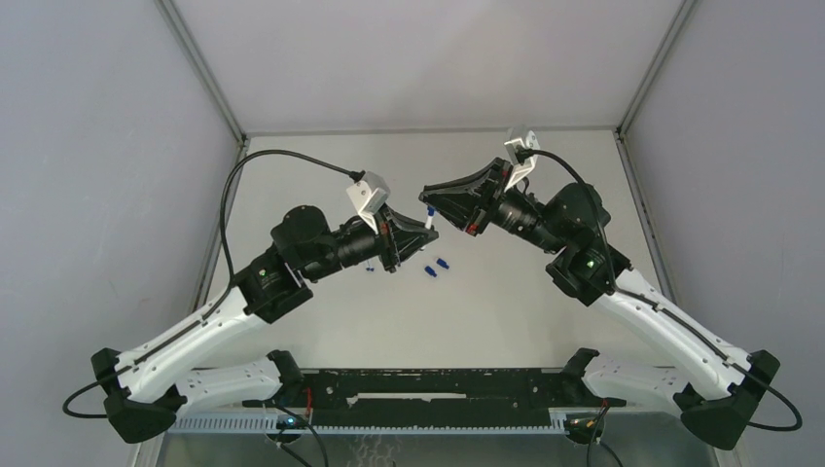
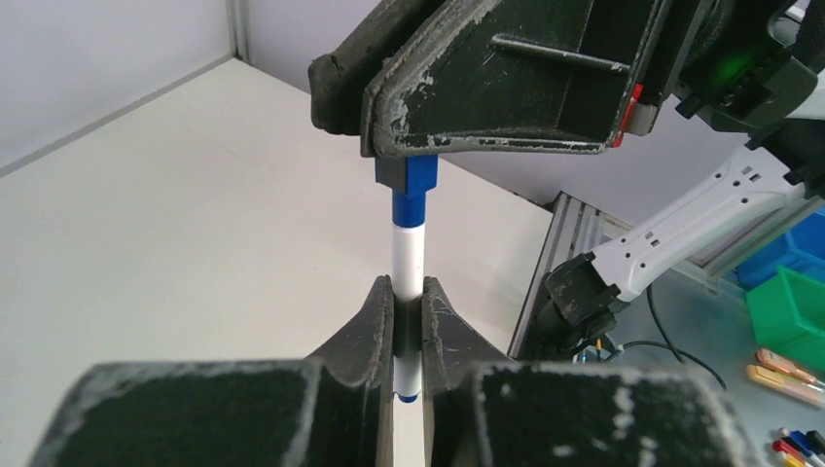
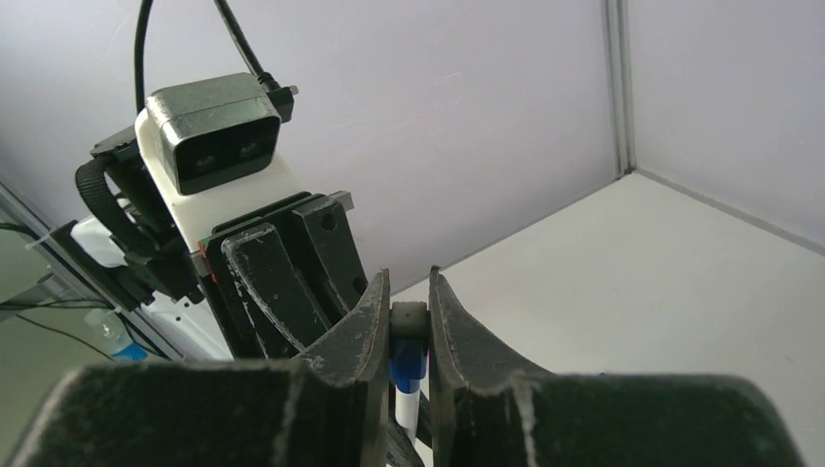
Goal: Insert the pens into the pen caps
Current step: Press the pen cap onto the pen.
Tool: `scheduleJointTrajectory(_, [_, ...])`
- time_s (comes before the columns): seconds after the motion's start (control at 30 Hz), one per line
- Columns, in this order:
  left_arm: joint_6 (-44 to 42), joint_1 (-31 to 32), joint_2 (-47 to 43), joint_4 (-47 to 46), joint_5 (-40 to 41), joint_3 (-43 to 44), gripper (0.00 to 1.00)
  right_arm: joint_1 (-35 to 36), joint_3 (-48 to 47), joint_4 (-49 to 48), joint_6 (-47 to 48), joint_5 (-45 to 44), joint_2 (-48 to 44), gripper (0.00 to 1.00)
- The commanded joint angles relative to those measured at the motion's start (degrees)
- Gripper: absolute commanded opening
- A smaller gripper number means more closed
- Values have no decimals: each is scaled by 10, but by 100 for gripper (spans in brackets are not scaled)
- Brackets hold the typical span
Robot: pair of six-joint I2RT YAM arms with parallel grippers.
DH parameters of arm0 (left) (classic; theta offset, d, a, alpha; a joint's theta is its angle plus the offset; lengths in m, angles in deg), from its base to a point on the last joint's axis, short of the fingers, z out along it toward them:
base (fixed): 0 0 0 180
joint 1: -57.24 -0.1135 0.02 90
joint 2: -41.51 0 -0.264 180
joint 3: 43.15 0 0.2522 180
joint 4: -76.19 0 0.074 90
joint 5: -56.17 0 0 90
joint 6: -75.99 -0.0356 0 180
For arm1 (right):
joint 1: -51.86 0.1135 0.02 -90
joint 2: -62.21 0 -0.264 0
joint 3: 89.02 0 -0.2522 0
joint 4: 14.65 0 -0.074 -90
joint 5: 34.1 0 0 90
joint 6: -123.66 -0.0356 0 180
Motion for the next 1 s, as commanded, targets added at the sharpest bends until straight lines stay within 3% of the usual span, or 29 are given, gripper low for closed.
scheduleJointTrajectory(0.0, [-18, -6, -32, -121, 46, 25, 0, 19, 43, 42, -29, -10, 5, 0])
scheduleJointTrajectory(0.7, [-6, -69, -53, -185, 51, 45, 0, 110, 131, 71, 7, -58, 49, 0])
scheduleJointTrajectory(0.97, [0, -84, -58, -201, 51, 55, 0, 140, 194, 32, 9, -77, 85, 0])
